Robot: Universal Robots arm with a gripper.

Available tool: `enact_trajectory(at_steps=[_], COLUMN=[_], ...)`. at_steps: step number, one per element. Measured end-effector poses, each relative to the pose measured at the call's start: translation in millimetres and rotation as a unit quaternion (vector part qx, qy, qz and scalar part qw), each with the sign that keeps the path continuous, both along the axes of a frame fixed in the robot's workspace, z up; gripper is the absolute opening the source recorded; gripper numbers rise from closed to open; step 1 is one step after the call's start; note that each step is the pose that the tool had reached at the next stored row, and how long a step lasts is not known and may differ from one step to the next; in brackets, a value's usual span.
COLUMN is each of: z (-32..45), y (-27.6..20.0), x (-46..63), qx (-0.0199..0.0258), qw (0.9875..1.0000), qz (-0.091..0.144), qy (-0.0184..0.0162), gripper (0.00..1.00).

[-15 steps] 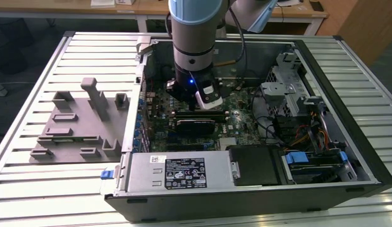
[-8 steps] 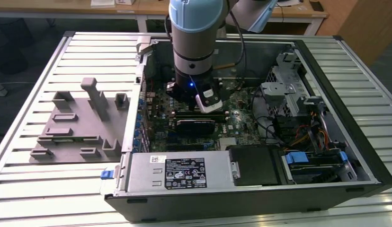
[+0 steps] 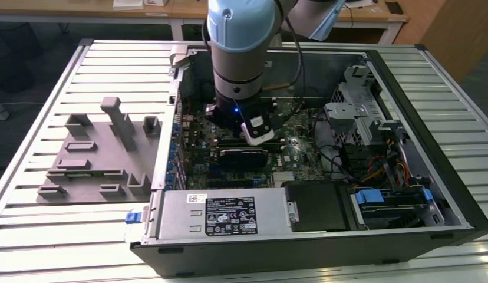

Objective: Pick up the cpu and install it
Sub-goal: 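Install the second cpu locking lever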

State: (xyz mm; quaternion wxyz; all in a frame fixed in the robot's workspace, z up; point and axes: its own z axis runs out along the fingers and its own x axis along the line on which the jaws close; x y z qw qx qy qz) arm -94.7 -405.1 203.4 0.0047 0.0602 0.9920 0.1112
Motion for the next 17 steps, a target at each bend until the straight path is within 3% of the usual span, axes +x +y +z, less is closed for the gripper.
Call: enact_trajectory(at_steps=[9, 14, 17], z=[-7.8, -10.6, -12.0], y=[-2.4, -2.6, -3.4], x=[-2.5, -3.5, -4.1], qx=[0.0218, 0.029, 0.0306], qw=[0.9998, 0.9996, 0.9995], qz=[0.004, 0.005, 0.005], qy=[-0.0001, -0.0001, -0.0002], gripper=[0.11, 0.11, 0.11])
